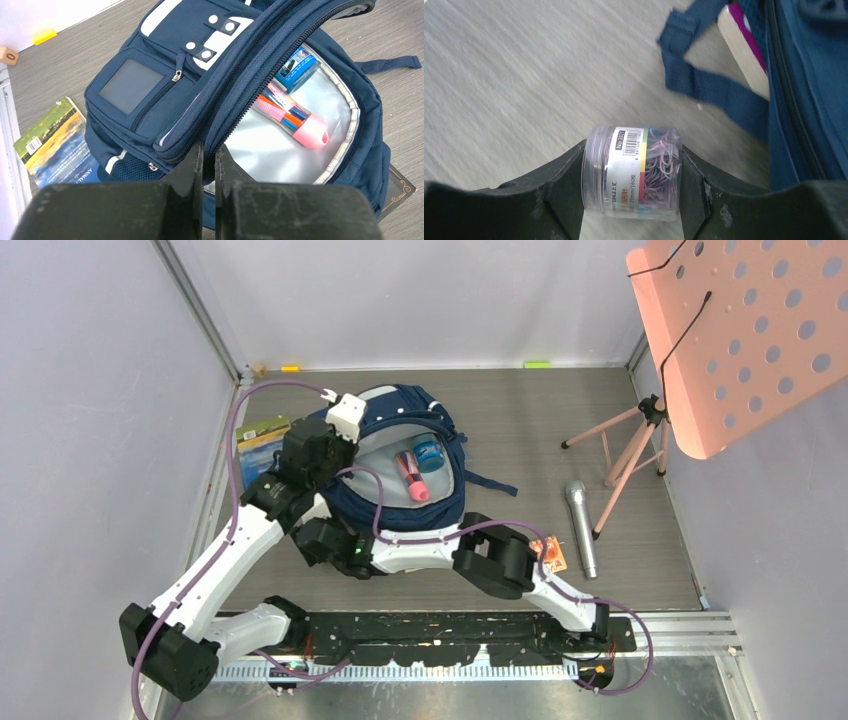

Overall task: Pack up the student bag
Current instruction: Pick up the stationery from the center of the board, then place the stationery in the student bag, then zip the student bag at the center of the board.

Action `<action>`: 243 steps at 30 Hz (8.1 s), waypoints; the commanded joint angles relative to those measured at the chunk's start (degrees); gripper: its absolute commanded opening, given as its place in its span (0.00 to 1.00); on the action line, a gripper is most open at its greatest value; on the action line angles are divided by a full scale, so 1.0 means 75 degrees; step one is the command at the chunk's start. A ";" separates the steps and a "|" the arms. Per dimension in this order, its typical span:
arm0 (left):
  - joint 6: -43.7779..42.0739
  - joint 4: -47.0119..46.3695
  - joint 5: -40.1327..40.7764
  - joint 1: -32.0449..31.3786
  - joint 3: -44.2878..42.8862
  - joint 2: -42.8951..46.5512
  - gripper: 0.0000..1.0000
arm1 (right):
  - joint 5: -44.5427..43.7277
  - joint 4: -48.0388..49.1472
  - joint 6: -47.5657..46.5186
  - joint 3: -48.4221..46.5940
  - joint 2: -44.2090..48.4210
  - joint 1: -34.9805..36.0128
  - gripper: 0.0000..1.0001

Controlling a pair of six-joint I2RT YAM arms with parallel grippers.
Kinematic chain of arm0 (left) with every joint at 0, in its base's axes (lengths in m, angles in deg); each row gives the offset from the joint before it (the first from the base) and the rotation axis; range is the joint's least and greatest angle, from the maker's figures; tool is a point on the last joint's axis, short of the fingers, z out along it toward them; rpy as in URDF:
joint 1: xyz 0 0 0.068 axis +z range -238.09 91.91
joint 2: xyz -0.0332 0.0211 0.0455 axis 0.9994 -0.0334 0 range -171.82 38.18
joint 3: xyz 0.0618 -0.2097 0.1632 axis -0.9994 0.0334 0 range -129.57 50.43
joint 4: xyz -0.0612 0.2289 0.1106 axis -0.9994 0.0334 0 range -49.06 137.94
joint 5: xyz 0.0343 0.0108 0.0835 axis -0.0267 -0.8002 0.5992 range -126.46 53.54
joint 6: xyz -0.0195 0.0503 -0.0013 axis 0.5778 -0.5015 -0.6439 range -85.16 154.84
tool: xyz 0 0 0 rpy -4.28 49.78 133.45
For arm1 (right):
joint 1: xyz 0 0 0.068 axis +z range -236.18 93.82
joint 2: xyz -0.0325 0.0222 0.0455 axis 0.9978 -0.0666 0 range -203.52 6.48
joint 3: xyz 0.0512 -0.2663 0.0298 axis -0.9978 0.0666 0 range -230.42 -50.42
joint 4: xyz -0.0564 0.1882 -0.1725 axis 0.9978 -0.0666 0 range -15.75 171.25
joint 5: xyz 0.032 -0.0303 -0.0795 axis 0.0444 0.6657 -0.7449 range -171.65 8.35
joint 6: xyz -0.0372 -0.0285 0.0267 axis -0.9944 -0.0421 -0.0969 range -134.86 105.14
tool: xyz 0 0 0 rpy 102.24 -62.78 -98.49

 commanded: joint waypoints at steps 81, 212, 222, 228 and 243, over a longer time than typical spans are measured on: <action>0.0035 -0.0438 -0.1676 -0.0683 -0.0270 -0.0470 0.00 | -0.1105 -0.1073 0.0190 0.6389 0.8983 -0.1882 0.95; 0.4468 -0.5318 -0.2097 -0.3424 0.1836 -0.2965 0.00 | 0.0852 -0.0200 0.3677 0.6848 0.6918 -0.4332 0.00; 0.4740 -0.5076 -0.1293 -0.3654 0.1802 -0.2932 0.19 | 0.0176 -0.0649 0.3312 0.6791 0.7120 -0.4088 0.15; 0.4391 -0.3029 -0.0157 -0.3583 0.2044 -0.1604 0.61 | -0.0121 -0.1462 0.2577 0.6823 0.7879 -0.4088 0.56; 0.5695 -0.0750 -0.0496 -0.0537 0.2418 0.0795 0.77 | 0.0111 -0.2587 0.3336 0.7159 0.9030 -0.2874 0.63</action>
